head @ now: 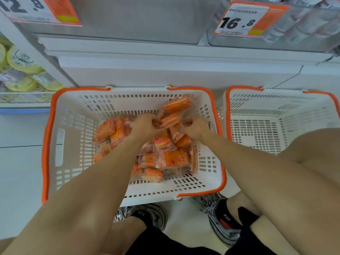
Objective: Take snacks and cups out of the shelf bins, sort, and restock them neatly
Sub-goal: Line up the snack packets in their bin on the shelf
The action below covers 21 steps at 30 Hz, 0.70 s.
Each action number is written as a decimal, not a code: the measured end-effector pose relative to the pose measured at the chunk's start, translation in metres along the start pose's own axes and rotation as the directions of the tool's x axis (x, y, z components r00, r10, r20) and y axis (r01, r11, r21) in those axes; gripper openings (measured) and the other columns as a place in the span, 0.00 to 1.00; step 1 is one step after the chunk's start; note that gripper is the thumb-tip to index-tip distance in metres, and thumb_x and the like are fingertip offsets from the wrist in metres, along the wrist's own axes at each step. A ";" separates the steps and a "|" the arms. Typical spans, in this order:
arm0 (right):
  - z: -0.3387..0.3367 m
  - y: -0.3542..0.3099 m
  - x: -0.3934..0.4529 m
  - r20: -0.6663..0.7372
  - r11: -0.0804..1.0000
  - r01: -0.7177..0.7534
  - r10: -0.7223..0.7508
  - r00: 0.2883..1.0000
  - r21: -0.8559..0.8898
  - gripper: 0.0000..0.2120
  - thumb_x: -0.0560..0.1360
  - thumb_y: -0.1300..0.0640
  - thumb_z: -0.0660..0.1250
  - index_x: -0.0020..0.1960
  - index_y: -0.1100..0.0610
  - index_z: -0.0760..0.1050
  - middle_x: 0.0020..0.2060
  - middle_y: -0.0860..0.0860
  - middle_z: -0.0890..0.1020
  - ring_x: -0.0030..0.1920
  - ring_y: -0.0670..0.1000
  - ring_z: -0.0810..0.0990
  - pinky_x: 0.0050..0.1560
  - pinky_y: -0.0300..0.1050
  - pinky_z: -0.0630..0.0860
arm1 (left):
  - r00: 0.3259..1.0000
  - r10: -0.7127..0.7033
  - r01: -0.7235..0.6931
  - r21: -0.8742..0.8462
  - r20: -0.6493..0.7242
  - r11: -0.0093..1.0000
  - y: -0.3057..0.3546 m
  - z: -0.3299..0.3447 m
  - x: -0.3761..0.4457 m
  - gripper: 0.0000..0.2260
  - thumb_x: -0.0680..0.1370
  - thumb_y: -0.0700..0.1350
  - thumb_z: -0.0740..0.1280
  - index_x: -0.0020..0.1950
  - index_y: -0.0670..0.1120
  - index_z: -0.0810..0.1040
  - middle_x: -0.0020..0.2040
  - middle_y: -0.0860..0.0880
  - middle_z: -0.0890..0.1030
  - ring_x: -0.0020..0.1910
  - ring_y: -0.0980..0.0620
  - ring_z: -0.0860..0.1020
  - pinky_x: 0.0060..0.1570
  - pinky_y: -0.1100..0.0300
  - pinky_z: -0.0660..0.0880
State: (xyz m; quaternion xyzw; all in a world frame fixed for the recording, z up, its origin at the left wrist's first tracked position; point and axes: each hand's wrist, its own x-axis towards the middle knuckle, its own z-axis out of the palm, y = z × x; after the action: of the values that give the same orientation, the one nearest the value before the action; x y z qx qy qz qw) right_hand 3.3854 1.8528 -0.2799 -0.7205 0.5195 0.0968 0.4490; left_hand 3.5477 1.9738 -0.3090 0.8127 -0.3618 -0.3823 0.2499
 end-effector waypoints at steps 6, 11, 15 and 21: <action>0.001 -0.015 -0.006 -0.010 0.998 0.050 -0.050 0.999 -0.025 0.21 0.72 0.40 0.74 0.43 0.59 0.78 0.36 0.52 0.80 0.38 0.46 0.77 0.38 0.42 0.73 | 0.999 0.000 -0.007 0.130 0.053 0.992 -0.023 -0.020 -0.006 0.19 0.66 0.48 0.79 0.48 0.47 0.73 0.44 0.50 0.77 0.43 0.50 0.77 0.34 0.60 0.69; -0.002 -0.013 -0.003 0.096 0.966 -0.007 0.033 0.995 -0.258 0.18 0.72 0.48 0.76 0.56 0.50 0.72 0.50 0.49 0.79 0.45 0.48 0.77 0.43 0.44 0.73 | 0.985 -0.142 0.126 0.148 0.100 0.981 -0.027 -0.020 -0.019 0.41 0.61 0.53 0.83 0.67 0.50 0.64 0.59 0.48 0.75 0.58 0.45 0.77 0.55 0.50 0.78; 0.008 -0.003 -0.008 0.140 0.906 0.021 0.042 0.989 -0.422 0.27 0.71 0.51 0.76 0.66 0.52 0.69 0.52 0.52 0.78 0.50 0.55 0.77 0.47 0.44 0.70 | 0.940 -0.266 0.200 0.285 0.216 0.937 -0.029 -0.017 -0.028 0.43 0.55 0.71 0.78 0.59 0.47 0.72 0.54 0.48 0.78 0.51 0.48 0.77 0.50 0.52 0.78; -0.005 -0.008 -0.011 0.186 0.940 0.065 -0.002 0.982 -0.335 0.24 0.73 0.48 0.75 0.63 0.53 0.71 0.52 0.51 0.79 0.52 0.55 0.80 0.50 0.49 0.78 | 0.910 -0.344 0.353 0.003 0.231 0.936 -0.044 -0.013 -0.040 0.20 0.73 0.62 0.72 0.53 0.47 0.78 0.49 0.50 0.82 0.48 0.49 0.79 0.47 0.55 0.73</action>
State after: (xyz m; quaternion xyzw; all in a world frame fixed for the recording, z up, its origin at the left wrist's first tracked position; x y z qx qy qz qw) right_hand 3.3862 1.8569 -0.2663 -0.7839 0.4391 0.2429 0.3656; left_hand 3.5579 2.0333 -0.3139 0.8097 -0.2300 -0.5184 0.1504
